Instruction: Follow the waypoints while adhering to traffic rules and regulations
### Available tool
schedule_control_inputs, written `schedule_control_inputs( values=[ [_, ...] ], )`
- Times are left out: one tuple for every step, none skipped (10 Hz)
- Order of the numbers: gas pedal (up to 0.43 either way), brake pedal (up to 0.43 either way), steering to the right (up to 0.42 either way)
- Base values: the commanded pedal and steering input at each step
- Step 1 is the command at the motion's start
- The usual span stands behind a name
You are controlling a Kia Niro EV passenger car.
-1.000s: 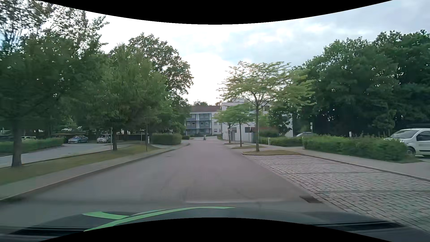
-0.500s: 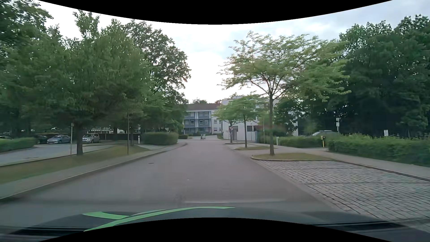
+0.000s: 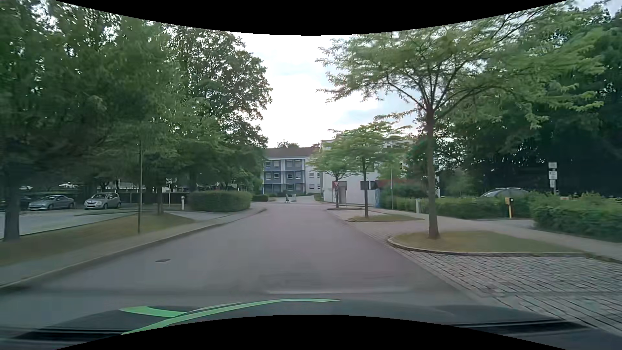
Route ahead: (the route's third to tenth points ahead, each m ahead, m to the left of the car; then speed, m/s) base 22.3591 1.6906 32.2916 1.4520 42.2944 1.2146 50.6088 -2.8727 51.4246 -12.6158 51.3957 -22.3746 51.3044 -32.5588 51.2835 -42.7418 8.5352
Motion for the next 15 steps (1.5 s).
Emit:
schedule_control_inputs(
  values=[
    [0.000,0.000,0.000],
    [0.000,0.000,0.000],
    [0.000,0.000,0.000],
    [0.000,0.000,0.000],
    [0.000,0.000,0.000],
    [0.000,0.000,0.000],
    [0.000,0.000,0.000],
    [0.000,0.000,0.000],
    [0.000,0.000,0.000],
    [0.000,0.000,0.000],
    [0.000,0.000,0.000],
    [0.000,0.000,0.000],
    [0.000,0.000,-0.001],
    [0.000,0.000,-0.001],
    [0.000,0.000,-0.001]
  ],
)
